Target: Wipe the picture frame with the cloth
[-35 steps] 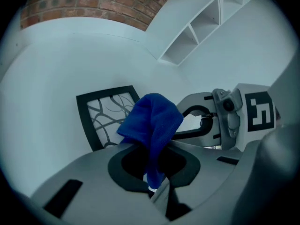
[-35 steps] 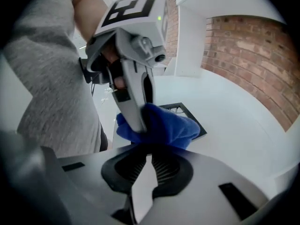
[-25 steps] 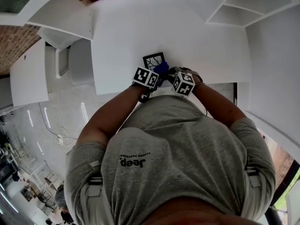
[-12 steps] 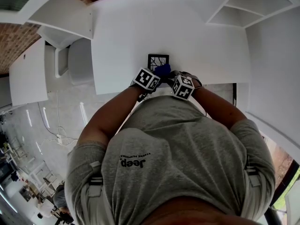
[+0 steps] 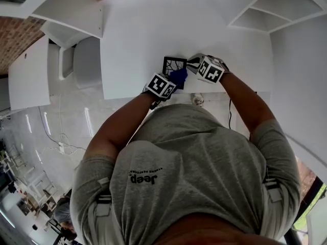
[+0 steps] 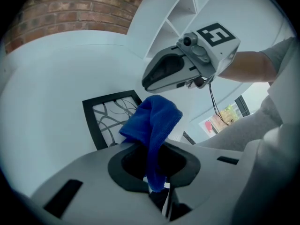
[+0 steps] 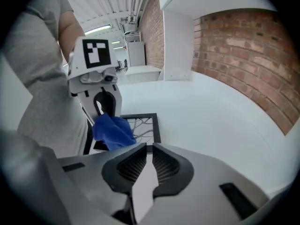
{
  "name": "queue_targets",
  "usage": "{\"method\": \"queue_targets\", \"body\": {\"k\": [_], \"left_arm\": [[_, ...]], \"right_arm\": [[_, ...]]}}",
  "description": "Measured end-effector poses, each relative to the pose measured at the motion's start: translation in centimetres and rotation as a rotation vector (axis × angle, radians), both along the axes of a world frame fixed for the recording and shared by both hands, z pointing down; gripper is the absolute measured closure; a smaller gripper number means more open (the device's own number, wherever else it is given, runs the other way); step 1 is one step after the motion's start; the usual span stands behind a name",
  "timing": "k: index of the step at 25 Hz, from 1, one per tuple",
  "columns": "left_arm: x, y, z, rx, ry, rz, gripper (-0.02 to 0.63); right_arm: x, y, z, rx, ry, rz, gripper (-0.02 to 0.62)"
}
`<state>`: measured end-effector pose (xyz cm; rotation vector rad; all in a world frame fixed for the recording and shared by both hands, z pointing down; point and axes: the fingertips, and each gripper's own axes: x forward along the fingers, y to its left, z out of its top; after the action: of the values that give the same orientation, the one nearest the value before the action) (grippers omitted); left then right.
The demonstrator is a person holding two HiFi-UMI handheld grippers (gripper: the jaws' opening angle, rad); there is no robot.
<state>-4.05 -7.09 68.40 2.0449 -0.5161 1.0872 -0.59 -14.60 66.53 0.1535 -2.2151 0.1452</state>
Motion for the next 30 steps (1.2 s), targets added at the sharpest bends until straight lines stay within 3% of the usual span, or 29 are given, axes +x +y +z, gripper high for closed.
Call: {"method": "queue_targets", "body": {"k": [8, 15, 20, 27, 30], "left_arm": [[-0.5, -0.3, -0.1, 0.001, -0.019, 0.013, 0.551], [-0.6, -6.1, -1.8, -0.003, 0.060, -0.228, 0.551], [1.2, -8.5, -1.1, -0.035, 0.062, -0.263, 0.551], [1.7, -7.8, -0.3, -0.040, 0.067, -0.340, 0.551], [2.0, -6.5, -0.3, -0.020, 0.044, -0.332, 0.551]], "right_arm": [[-1.5, -1.1, 2.3, 0.027, 0.062, -0.052, 0.560], [-1.5, -1.1, 2.4, 0.010, 0.069, -0.005, 0.560], [-1.8, -1.1, 2.3, 0.015, 0.078, 0.028, 0.561], [-1.7, -1.2, 2.4, 0.013, 0.096, 0.052, 0.561], [-1.6, -1.1, 2.5, 0.012, 0.101, 0.071, 0.561]]}}
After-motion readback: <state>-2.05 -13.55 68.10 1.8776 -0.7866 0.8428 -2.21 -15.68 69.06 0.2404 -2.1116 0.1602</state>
